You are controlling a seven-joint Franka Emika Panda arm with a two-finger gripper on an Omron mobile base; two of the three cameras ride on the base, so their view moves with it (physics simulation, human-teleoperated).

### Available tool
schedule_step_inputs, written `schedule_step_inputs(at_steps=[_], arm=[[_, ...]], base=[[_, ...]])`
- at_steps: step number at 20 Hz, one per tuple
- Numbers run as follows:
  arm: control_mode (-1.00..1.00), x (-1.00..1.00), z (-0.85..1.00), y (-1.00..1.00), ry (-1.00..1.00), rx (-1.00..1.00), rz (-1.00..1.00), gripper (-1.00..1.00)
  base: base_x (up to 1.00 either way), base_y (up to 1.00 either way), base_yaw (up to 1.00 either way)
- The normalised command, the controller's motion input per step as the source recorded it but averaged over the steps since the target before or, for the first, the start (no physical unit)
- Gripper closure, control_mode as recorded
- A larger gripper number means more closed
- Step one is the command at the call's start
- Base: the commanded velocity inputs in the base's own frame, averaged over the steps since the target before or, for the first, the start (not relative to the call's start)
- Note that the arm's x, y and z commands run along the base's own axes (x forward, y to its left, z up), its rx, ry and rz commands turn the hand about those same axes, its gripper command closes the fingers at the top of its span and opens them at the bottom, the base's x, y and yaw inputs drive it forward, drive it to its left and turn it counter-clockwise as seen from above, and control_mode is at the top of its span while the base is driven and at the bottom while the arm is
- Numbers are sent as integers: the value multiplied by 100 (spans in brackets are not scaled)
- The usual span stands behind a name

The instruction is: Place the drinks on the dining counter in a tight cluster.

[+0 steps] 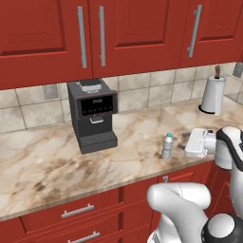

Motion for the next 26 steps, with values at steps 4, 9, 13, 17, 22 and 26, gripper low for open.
schedule_step_inputs(at_steps=[4,9,13,17,22,26], arm=[[-100,26,-14,-8,9,0,0,-100],[-100,19,-17,-7,5,0,0,-100],[-100,15,-19,-9,4,0,0,-100],[-100,8,-19,-1,0,0,0,-100],[-100,11,-11,-1,0,0,0,-100],[-100,18,-9,0,0,0,0,-100]], base=[[0,0,0],[0,0,0],[0,0,0],[0,0,0],[0,0,0],[0,0,0]])
